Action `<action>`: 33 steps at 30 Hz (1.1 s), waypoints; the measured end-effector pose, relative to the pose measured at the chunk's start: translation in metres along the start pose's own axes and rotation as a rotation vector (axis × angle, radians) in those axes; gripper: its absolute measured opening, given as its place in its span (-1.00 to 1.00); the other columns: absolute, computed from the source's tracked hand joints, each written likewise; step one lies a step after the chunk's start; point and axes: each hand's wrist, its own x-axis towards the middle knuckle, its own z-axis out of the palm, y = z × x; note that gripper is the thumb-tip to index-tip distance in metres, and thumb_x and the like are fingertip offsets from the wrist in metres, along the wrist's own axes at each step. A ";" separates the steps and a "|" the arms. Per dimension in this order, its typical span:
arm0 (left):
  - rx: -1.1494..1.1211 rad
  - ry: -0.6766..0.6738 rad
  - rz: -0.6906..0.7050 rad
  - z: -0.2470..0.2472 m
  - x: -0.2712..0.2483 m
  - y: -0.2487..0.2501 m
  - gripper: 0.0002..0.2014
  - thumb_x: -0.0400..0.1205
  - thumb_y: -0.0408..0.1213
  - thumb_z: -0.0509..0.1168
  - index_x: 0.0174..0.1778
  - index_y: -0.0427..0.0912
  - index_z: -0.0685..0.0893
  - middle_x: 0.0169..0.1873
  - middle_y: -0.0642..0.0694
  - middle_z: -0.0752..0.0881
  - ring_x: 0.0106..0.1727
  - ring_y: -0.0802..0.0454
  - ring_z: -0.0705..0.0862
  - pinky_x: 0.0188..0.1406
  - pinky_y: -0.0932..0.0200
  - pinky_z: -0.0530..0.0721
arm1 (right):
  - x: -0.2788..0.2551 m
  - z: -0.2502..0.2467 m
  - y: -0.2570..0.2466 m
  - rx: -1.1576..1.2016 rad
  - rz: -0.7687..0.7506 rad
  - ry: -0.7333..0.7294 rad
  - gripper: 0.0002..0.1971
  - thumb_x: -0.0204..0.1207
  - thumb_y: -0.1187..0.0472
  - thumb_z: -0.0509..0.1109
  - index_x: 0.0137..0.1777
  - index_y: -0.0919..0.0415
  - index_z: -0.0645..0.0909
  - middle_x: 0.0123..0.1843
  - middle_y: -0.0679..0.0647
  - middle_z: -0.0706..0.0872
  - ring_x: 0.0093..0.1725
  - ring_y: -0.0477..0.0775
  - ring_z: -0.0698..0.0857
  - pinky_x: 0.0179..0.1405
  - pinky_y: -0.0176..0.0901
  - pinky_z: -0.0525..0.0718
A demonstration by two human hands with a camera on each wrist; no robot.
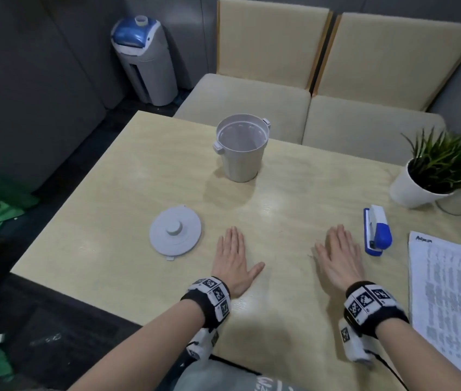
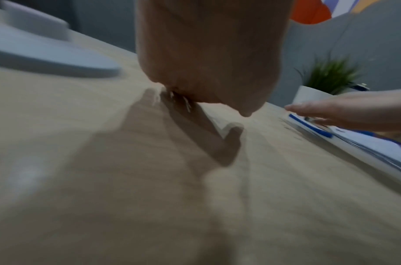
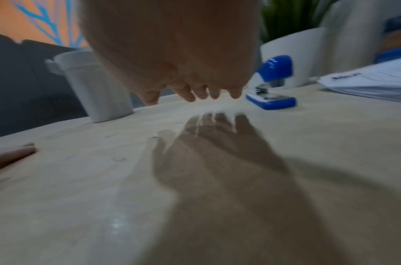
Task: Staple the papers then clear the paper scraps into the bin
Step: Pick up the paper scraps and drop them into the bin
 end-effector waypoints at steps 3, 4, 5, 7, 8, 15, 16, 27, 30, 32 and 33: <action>-0.026 -0.013 0.069 -0.001 0.010 0.020 0.03 0.37 0.38 -0.54 0.61 -0.33 -0.34 0.64 -0.30 -0.33 0.67 -0.20 -0.34 0.66 -0.11 -0.31 | -0.006 0.006 0.003 0.027 0.107 0.008 -0.30 0.70 -0.13 -0.11 0.69 0.26 -0.16 0.73 0.16 -0.20 0.72 0.10 -0.18 0.70 0.11 -0.13; -0.035 -0.019 0.079 -0.001 0.014 0.025 0.03 0.36 0.38 -0.55 0.61 -0.32 -0.33 0.64 -0.30 -0.33 0.67 -0.20 -0.35 0.66 -0.11 -0.31 | -0.009 0.008 0.001 0.041 0.126 0.011 -0.30 0.70 -0.13 -0.12 0.69 0.28 -0.17 0.73 0.17 -0.21 0.72 0.10 -0.19 0.70 0.10 -0.15; -0.047 -0.023 0.084 -0.002 0.017 0.030 0.03 0.36 0.39 -0.56 0.62 -0.31 -0.32 0.64 -0.29 -0.35 0.67 -0.20 -0.36 0.66 -0.11 -0.30 | -0.012 0.011 -0.004 0.060 0.141 0.013 -0.29 0.69 -0.13 -0.12 0.69 0.29 -0.18 0.73 0.19 -0.22 0.72 0.10 -0.20 0.70 0.10 -0.16; -0.070 -0.032 0.090 -0.003 0.023 0.034 0.02 0.36 0.40 -0.58 0.63 -0.25 -0.32 0.63 -0.26 -0.37 0.66 -0.23 -0.39 0.67 -0.14 -0.31 | -0.017 0.018 -0.019 0.084 0.138 0.012 -0.28 0.69 -0.14 -0.13 0.69 0.29 -0.20 0.72 0.20 -0.24 0.71 0.11 -0.22 0.69 0.10 -0.19; -0.071 -0.039 0.101 -0.005 0.025 0.034 -0.01 0.38 0.40 -0.57 0.64 -0.21 -0.31 0.63 -0.24 -0.38 0.65 -0.23 -0.39 0.67 -0.16 -0.31 | -0.019 0.022 -0.029 0.080 0.119 0.010 -0.28 0.69 -0.15 -0.15 0.69 0.28 -0.21 0.72 0.20 -0.25 0.71 0.11 -0.23 0.69 0.09 -0.21; -0.085 -0.044 0.233 -0.029 0.019 0.014 -0.40 0.74 0.10 -0.22 0.68 -0.02 -0.15 0.68 -0.18 -0.26 0.70 -0.15 -0.24 0.65 -0.20 -0.23 | -0.017 0.026 -0.065 0.032 -0.189 -0.066 -0.40 0.72 -0.09 -0.23 0.70 0.11 -0.19 0.72 0.05 -0.29 0.70 0.01 -0.27 0.64 0.07 -0.30; -0.106 -0.023 0.225 -0.033 0.018 0.009 -0.41 0.75 0.07 -0.19 0.68 -0.03 -0.13 0.69 -0.17 -0.22 0.71 -0.13 -0.21 0.66 -0.18 -0.20 | -0.011 0.022 -0.062 0.008 -0.226 -0.057 -0.40 0.72 -0.08 -0.22 0.70 0.11 -0.18 0.72 0.03 -0.28 0.70 0.00 -0.26 0.65 0.08 -0.29; -0.036 -0.071 0.159 -0.014 -0.014 -0.038 -0.29 0.69 0.20 -0.21 0.67 -0.10 -0.21 0.68 -0.10 -0.26 0.70 -0.07 -0.26 0.68 -0.13 -0.21 | -0.042 0.039 -0.059 -0.021 -0.343 -0.109 -0.36 0.70 -0.15 -0.24 0.68 0.11 -0.28 0.66 -0.04 -0.37 0.69 -0.06 -0.29 0.65 -0.01 -0.32; 0.056 -0.105 0.206 -0.003 -0.021 -0.036 -0.09 0.46 0.39 -0.45 0.65 -0.11 -0.30 0.64 -0.14 -0.38 0.67 -0.11 -0.37 0.61 -0.16 -0.33 | -0.066 0.039 -0.016 0.074 -0.133 -0.028 -0.36 0.70 -0.13 -0.21 0.69 0.13 -0.26 0.69 0.01 -0.34 0.69 -0.05 -0.30 0.63 -0.07 -0.31; 0.095 -0.109 0.208 0.004 -0.021 -0.029 -0.04 0.44 0.43 -0.46 0.62 -0.19 -0.36 0.60 -0.19 -0.44 0.63 -0.13 -0.44 0.57 -0.16 -0.40 | -0.082 0.039 0.012 0.094 -0.019 -0.007 -0.34 0.70 -0.14 -0.18 0.69 0.15 -0.26 0.71 0.04 -0.32 0.69 -0.04 -0.29 0.62 -0.07 -0.31; 0.107 -0.103 0.207 0.007 -0.020 -0.024 -0.04 0.46 0.43 -0.45 0.61 -0.23 -0.39 0.59 -0.21 -0.47 0.62 -0.15 -0.47 0.57 -0.16 -0.41 | -0.090 0.040 0.020 0.083 0.002 -0.011 -0.33 0.69 -0.15 -0.18 0.68 0.15 -0.28 0.71 0.04 -0.32 0.69 -0.05 -0.30 0.62 -0.06 -0.32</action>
